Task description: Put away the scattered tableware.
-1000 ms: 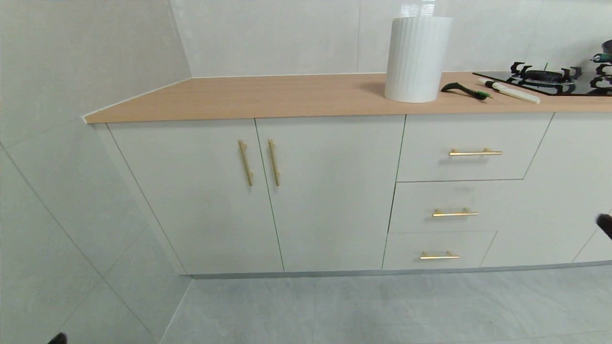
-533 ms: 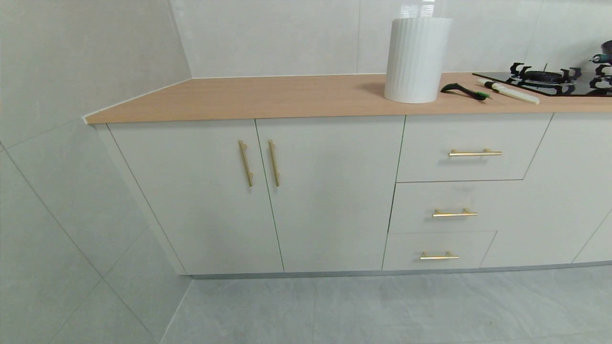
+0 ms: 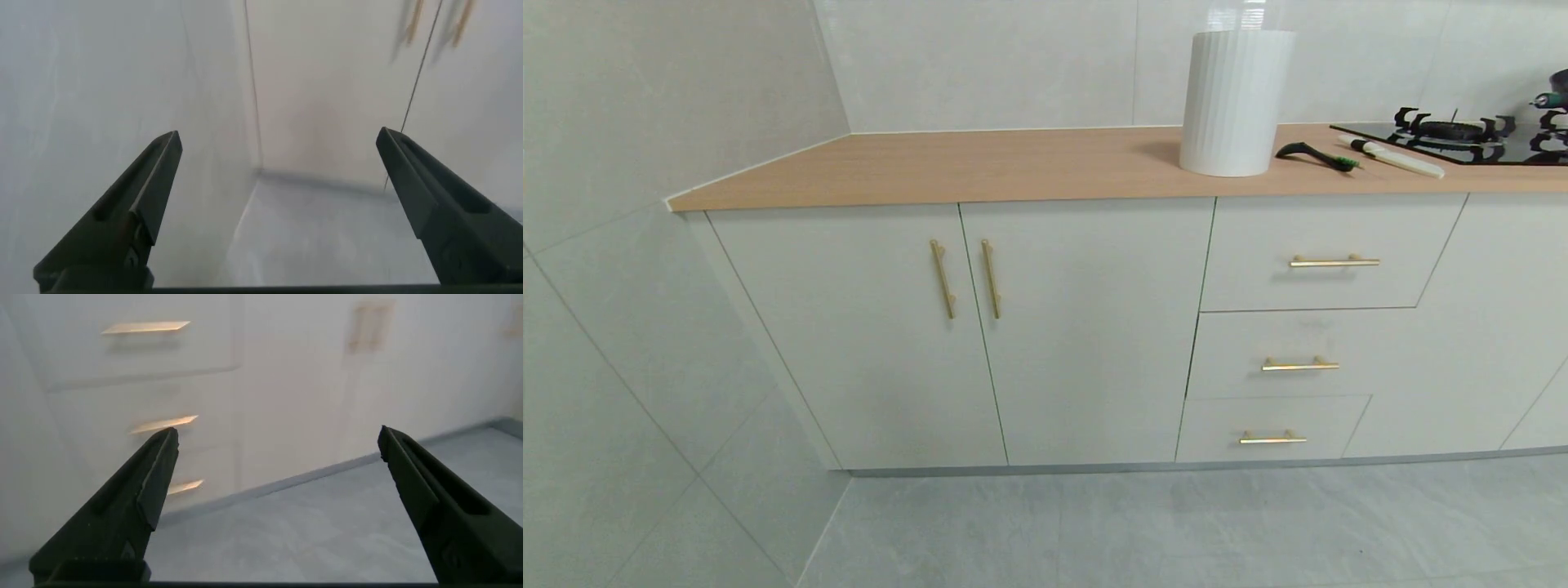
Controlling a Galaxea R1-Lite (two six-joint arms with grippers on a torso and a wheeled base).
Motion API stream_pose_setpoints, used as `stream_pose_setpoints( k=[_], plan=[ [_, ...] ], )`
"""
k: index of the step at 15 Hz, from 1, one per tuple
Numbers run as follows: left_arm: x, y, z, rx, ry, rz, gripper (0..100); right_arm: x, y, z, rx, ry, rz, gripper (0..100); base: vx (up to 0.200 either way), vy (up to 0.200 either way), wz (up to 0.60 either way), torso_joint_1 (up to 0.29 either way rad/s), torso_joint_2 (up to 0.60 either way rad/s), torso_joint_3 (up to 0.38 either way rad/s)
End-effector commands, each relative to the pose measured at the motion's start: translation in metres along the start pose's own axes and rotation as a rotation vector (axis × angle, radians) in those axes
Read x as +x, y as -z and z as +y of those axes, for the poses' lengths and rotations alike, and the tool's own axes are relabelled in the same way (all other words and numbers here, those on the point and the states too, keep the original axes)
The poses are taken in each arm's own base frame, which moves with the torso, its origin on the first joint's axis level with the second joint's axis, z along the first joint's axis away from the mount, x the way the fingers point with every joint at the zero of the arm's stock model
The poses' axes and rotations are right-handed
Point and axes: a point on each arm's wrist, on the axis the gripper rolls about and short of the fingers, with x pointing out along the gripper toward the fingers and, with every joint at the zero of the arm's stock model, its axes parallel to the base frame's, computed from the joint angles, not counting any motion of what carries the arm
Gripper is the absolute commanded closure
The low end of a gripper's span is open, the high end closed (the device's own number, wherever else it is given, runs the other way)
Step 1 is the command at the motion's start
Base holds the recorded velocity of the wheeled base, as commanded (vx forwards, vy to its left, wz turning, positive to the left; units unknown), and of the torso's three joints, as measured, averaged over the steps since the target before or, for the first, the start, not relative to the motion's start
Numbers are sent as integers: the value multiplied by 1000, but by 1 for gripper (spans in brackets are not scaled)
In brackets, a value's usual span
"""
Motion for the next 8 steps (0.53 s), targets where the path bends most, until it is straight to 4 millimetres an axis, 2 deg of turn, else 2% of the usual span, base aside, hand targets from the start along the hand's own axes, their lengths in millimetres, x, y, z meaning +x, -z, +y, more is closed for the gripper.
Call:
stream_pose_setpoints(
  k=[1, 4, 8],
  plan=[
    [4, 16, -4, 5, 56, 40, 0, -1, 10, 3, -27, -95, 70, 0, 0, 0, 0, 0, 0, 0],
    [3, 19, -8, -52, 239, 70, 0, -1, 10, 6, -19, -230, 51, 0, 0, 0, 0, 0, 0, 0],
    [3, 20, -8, -45, 244, 73, 0, -3, 11, 10, 23, -430, 62, 0, 0, 0, 0, 0, 0, 0]
  ],
)
